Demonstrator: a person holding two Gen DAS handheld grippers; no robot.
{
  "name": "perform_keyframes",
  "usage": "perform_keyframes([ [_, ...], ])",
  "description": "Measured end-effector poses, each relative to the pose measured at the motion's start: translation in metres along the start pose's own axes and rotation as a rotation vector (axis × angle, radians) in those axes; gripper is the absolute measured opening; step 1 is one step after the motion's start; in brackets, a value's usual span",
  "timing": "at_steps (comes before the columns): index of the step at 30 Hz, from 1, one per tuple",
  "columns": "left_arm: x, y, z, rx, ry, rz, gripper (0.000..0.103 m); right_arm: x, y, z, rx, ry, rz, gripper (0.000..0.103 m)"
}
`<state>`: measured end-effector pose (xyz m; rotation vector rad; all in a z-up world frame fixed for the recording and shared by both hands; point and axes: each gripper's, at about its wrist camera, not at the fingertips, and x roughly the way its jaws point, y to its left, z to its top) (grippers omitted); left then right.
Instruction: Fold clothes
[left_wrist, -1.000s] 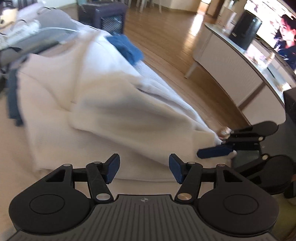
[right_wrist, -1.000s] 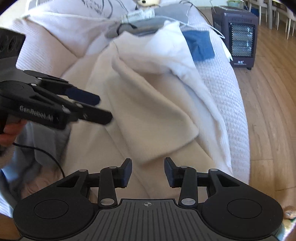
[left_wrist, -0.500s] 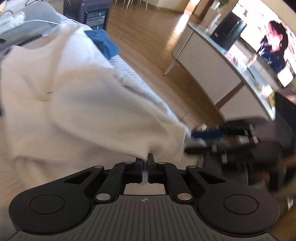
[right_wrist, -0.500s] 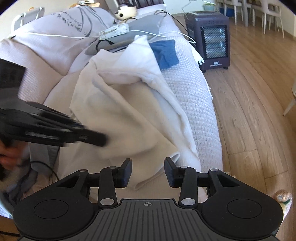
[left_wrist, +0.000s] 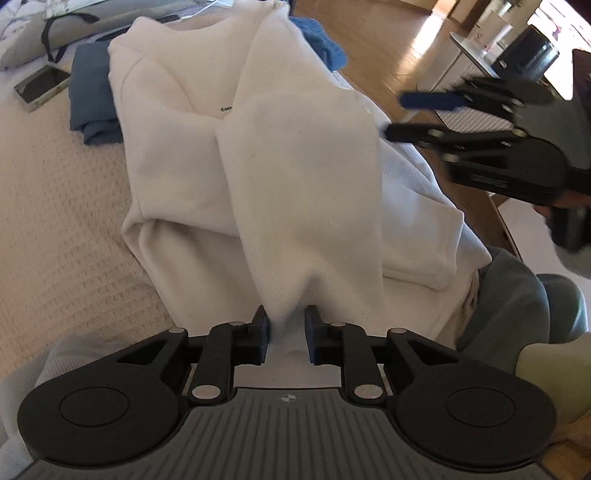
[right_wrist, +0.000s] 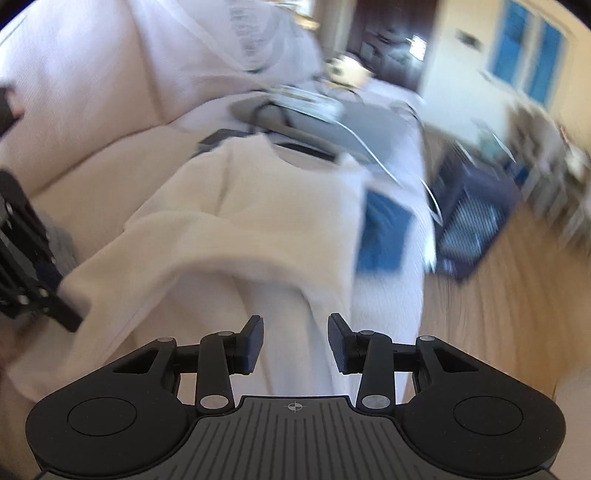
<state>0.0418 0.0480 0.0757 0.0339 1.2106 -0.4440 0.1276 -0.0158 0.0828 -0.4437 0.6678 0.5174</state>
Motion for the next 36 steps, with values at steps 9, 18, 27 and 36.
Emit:
perform_keyframes([
  [9,0.005,0.008,0.002,-0.046,-0.015,-0.008,0.023,0.042,-0.005,0.01,-0.133,0.055,-0.017,0.007],
  [18,0.042,-0.004,0.015,0.029,0.028,0.064,0.023,0.038,-0.082,-0.017,0.12,0.179,-0.181,0.008],
  [27,0.014,-0.004,0.011,0.05,-0.018,0.117,0.025,0.011,-0.083,-0.027,0.16,0.165,-0.205,0.011],
  [36,-0.044,0.0,0.015,0.002,-0.221,0.122,0.023,-0.034,-0.048,-0.007,0.151,0.05,-0.147,0.015],
])
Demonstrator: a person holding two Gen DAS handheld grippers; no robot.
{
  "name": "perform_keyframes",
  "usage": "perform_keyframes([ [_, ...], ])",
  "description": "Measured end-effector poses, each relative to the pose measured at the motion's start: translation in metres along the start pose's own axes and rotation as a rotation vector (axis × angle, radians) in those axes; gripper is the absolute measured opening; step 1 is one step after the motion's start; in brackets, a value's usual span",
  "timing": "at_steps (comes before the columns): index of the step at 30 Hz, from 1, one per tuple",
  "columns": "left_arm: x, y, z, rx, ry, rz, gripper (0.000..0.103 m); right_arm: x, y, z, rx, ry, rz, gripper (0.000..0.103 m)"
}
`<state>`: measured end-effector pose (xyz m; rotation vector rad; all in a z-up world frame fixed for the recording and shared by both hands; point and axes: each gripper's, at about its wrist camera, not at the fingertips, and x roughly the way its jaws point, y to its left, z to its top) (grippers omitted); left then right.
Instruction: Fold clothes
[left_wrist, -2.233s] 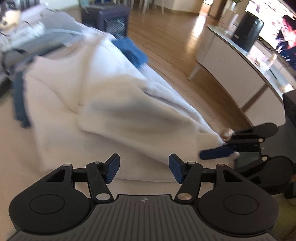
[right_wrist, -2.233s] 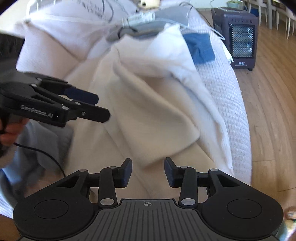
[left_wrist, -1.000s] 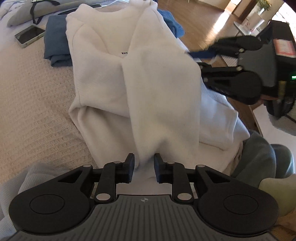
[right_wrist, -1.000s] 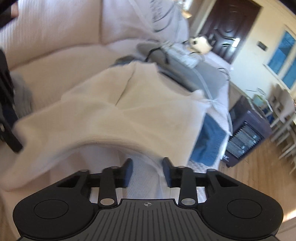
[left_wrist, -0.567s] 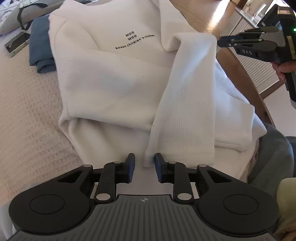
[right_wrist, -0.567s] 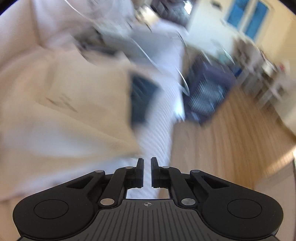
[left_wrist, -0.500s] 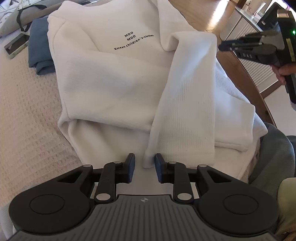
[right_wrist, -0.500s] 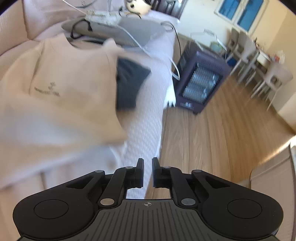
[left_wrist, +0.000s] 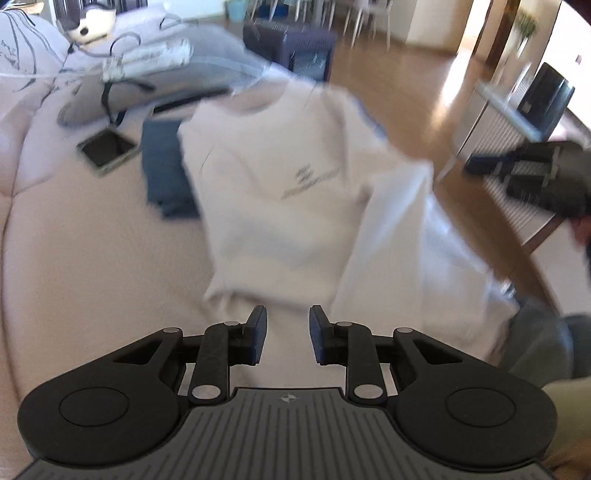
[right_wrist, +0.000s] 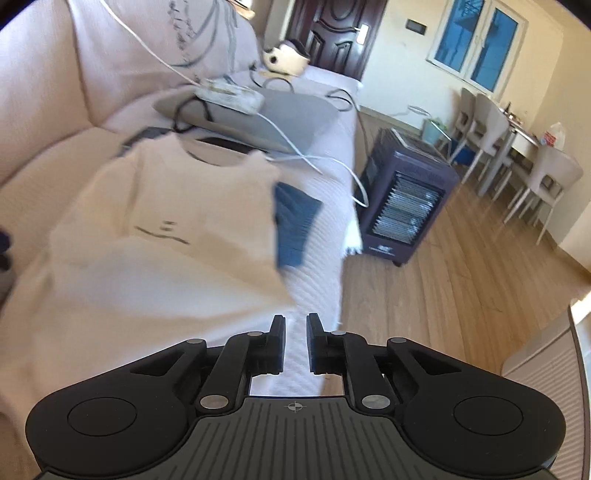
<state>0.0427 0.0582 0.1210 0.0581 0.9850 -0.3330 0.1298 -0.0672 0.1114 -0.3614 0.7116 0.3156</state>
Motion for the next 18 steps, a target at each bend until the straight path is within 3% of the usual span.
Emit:
perform_keyframes([
  [3,0.008,-0.016,0.004,-0.004,-0.021,-0.086,0.023,-0.008,0.017,-0.003,0.048,-0.029,0.091,0.015],
  [7,0.043,-0.04,-0.004,0.041,0.042,-0.1,0.022,-0.002,0.046,-0.012,0.056,-0.008,0.183,0.015],
  [12,0.074,-0.041,-0.017,0.029,0.122,-0.046,0.022,0.023,0.065,-0.031,0.052,0.081,0.202,0.015],
  [18,0.087,-0.027,-0.014,-0.067,0.141,-0.058,0.022,0.044,0.066,-0.042,0.065,0.13,0.206,0.016],
])
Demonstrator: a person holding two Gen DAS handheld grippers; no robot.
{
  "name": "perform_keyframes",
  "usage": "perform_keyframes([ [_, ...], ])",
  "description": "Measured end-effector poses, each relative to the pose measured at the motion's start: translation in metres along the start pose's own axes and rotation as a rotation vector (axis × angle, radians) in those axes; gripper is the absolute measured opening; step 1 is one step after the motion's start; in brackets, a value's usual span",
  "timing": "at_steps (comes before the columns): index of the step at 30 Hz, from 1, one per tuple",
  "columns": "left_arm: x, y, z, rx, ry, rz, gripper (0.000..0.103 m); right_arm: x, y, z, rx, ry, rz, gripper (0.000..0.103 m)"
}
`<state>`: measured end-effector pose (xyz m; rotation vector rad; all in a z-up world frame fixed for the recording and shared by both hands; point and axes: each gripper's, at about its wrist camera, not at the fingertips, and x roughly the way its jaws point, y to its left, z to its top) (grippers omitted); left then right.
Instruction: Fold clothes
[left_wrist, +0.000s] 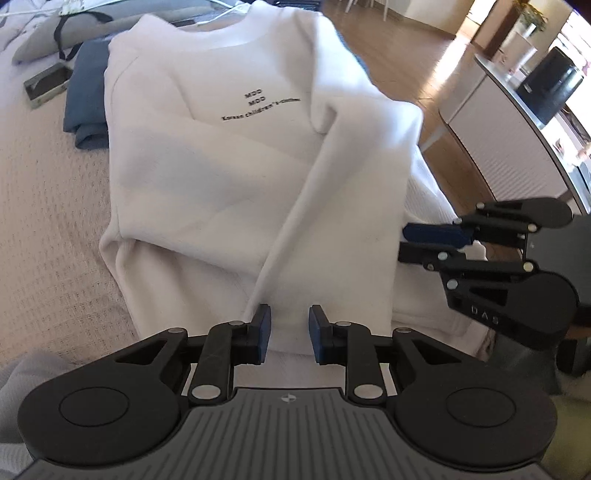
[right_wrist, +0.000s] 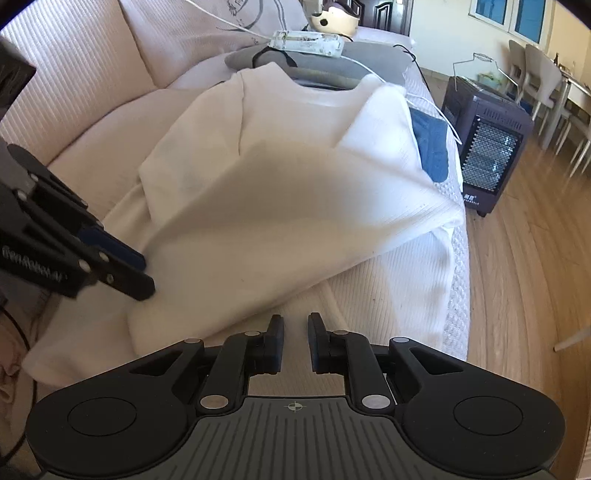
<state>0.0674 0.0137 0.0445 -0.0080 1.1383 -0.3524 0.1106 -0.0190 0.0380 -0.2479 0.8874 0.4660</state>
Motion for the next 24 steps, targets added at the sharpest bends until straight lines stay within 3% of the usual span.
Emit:
perform_keyframes([
  [4,0.004,-0.008,0.005,0.006,-0.002,0.034,0.022,0.001,0.002,0.0,0.02,0.02,-0.005,0.016],
  [7,-0.012,-0.015,0.003,0.021,-0.029,0.045,0.026,-0.01,0.001,-0.002,0.055,0.012,-0.008,0.017],
  [11,-0.039,-0.001,0.005,-0.036,-0.075,0.043,0.03,-0.028,-0.004,-0.006,0.084,-0.003,0.005,0.019],
  [13,-0.051,0.011,0.013,-0.065,-0.11,0.061,0.035,-0.036,-0.004,-0.006,0.072,-0.009,-0.009,0.024],
  [17,-0.07,0.036,0.031,-0.094,-0.173,0.12,0.046,-0.047,-0.018,0.002,0.055,-0.037,-0.024,0.024],
  [20,-0.084,0.05,0.045,-0.091,-0.205,0.11,0.059,-0.055,-0.038,0.015,0.062,-0.075,-0.014,0.024],
  [24,-0.093,0.069,0.07,-0.097,-0.229,0.079,0.063,-0.063,-0.071,0.039,0.061,-0.135,0.045,0.025],
])
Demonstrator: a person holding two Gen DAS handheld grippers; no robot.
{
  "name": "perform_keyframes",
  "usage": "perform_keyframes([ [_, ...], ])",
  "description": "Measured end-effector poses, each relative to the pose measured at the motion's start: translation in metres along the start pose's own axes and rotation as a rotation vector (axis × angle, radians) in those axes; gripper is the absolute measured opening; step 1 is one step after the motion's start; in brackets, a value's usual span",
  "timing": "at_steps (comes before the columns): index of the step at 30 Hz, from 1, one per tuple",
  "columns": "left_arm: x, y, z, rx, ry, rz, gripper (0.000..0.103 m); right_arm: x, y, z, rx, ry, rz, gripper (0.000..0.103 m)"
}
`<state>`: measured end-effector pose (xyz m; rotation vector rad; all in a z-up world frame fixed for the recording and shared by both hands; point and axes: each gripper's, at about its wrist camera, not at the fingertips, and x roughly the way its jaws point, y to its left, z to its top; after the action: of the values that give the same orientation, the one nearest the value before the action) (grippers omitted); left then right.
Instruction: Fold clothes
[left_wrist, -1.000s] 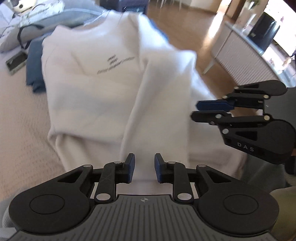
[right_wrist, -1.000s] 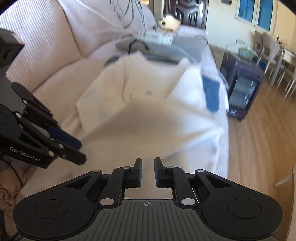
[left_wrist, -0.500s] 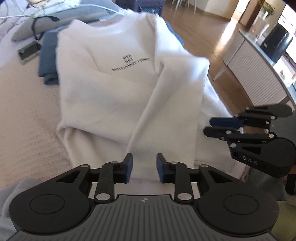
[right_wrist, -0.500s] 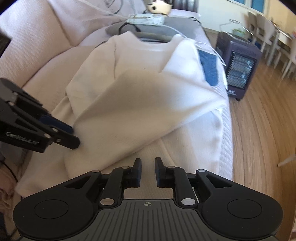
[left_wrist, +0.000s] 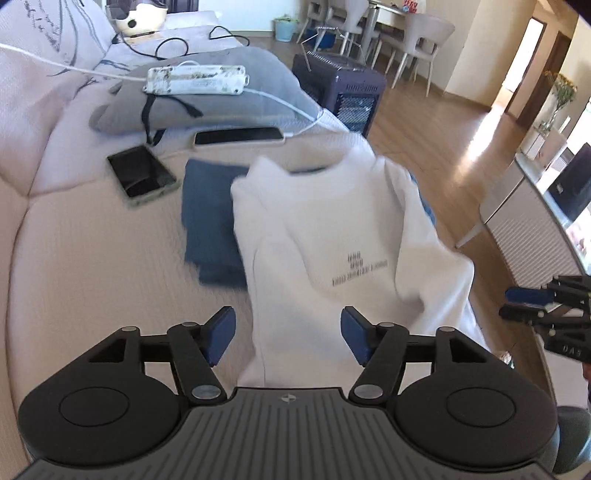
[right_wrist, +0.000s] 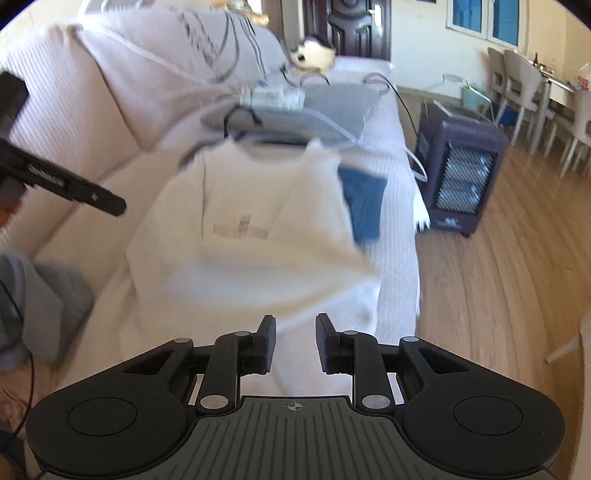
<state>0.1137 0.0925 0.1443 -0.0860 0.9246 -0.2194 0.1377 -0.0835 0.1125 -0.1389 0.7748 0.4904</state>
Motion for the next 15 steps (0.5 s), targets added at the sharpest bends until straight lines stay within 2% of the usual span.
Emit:
perform_keyframes([
  [4,0.022,0.006,0.025,-0.027,0.007,-0.025,0.064,0.006,-0.023,0.029,0.003,-0.043,0.005,0.04],
  [9,0.052,0.014,0.055,-0.008,0.008,0.011,0.064,0.027,-0.041,0.063,0.044,-0.08,0.035,0.044],
  [12,0.078,0.019,0.069,0.001,0.038,0.082,0.065,0.051,-0.045,0.081,0.037,-0.084,0.071,0.049],
  [15,0.099,0.024,0.079,-0.002,0.059,0.137,0.062,0.077,-0.051,0.095,0.096,-0.105,0.12,0.051],
])
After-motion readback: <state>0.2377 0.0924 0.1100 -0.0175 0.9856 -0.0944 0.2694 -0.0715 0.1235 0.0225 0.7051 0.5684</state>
